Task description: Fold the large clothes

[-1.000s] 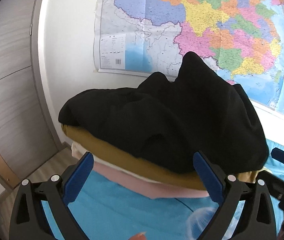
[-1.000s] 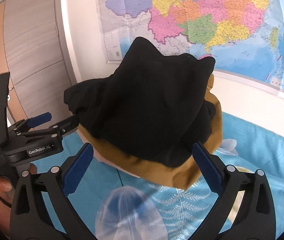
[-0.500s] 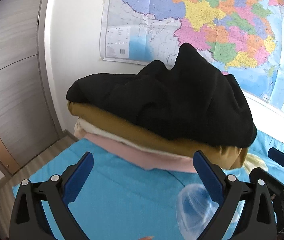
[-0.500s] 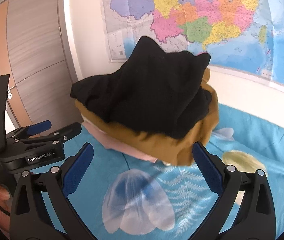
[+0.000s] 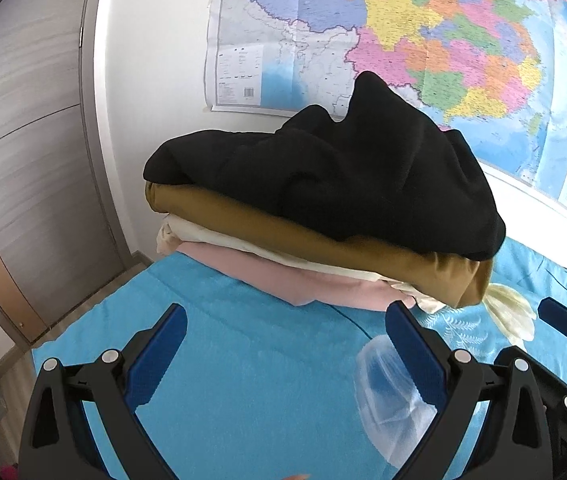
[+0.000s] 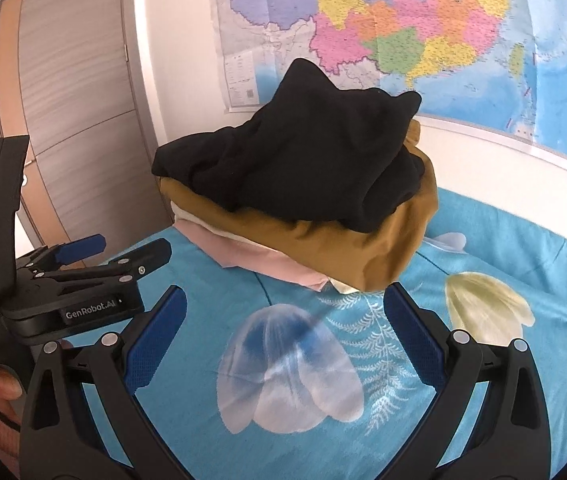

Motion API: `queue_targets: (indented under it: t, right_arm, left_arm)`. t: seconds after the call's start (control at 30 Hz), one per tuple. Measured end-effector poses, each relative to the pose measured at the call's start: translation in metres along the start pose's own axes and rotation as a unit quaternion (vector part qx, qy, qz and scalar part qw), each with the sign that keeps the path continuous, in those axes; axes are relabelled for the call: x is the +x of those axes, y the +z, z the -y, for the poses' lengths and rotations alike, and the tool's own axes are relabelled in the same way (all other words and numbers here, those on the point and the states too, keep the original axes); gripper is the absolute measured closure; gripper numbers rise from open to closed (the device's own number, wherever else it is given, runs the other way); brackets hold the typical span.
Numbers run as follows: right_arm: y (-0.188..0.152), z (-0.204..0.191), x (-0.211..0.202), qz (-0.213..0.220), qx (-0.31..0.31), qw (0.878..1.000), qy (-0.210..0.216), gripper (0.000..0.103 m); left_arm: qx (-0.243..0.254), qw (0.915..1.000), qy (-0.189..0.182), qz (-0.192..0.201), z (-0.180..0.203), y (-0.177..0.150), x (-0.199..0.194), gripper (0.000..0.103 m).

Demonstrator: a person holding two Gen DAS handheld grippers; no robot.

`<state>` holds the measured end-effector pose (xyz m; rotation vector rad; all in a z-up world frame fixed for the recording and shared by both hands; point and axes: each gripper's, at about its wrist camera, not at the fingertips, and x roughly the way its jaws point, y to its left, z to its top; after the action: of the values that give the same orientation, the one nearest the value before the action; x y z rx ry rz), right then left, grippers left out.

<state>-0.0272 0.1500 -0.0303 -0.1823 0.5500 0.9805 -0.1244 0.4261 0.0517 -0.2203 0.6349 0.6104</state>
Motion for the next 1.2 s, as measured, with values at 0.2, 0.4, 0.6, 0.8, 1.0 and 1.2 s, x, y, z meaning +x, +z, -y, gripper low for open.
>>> queue_targets:
  t: [0.2, 0.4, 0.6, 0.8, 1.0, 1.2]
  right_arm:
    - [-0.004, 0.002, -0.005, -0.001, 0.005, 1.0, -0.002, 0.006]
    - [-0.006, 0.002, -0.009, -0.001, 0.007, 1.0, -0.004, 0.006]
    - [-0.007, 0.001, -0.01, 0.0, 0.007, 1.0, -0.001, 0.006]
    - [-0.008, 0.001, -0.011, 0.0, 0.011, 1.0, 0.0, 0.006]
    - [-0.01, 0.001, -0.013, -0.001, 0.013, 1.0, 0.001, 0.006]
    - [-0.011, 0.001, -0.015, 0.002, 0.013, 1.0, -0.001, 0.006]
  left_arm:
    - [0.005, 1.0, 0.001, 0.005, 0.004, -0.003, -0.007, 0.006]
    - [0.003, 1.0, -0.002, 0.004, 0.003, -0.005, -0.012, 0.006]
    - [0.01, 0.9999, -0.003, 0.003, 0.004, -0.008, -0.013, 0.006]
    - [0.012, 0.9999, -0.006, 0.0, 0.005, -0.011, -0.015, 0.006]
    - [0.015, 0.9999, -0.005, 0.0, 0.006, -0.013, -0.019, 0.006]
    - [0.018, 0.9998, -0.003, 0.003, 0.009, -0.013, -0.022, 0.006]
